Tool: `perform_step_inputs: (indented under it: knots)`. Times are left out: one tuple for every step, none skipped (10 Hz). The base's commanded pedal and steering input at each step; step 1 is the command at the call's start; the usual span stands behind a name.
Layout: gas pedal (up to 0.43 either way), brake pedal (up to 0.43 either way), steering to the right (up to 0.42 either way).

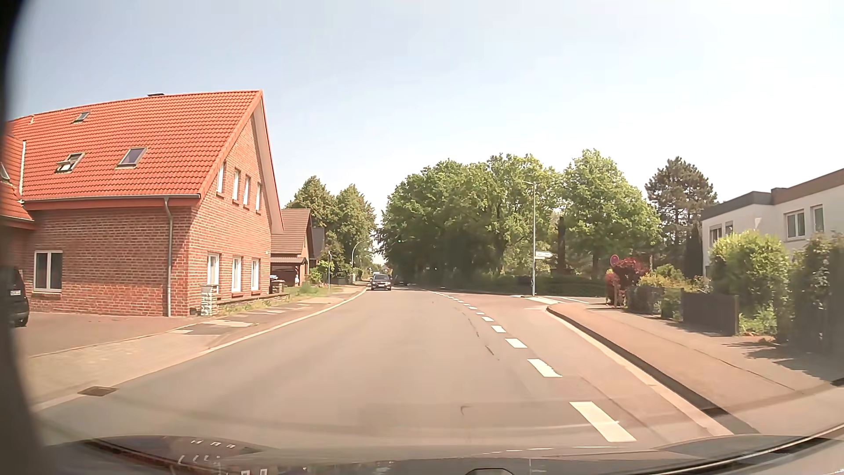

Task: Follow the waypoints while adhering to traffic rules and regulations

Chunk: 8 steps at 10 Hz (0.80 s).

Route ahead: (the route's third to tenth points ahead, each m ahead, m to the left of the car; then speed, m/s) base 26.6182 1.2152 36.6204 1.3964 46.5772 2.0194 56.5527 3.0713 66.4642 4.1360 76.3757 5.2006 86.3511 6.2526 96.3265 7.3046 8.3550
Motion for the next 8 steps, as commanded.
perform_step_inputs:
  knots:
    - [0.067, 0.0, -0.005]
    - [0.067, 0.0, -0.005]
    - [0.067, 0.0, -0.006]
    - [0.067, 0.0, -0.008]
    - [0.067, 0.0, -0.008]
    - [0.067, 0.0, -0.009]
    - [0.067, 0.0, -0.009]
    - [0.067, 0.0, -0.011]
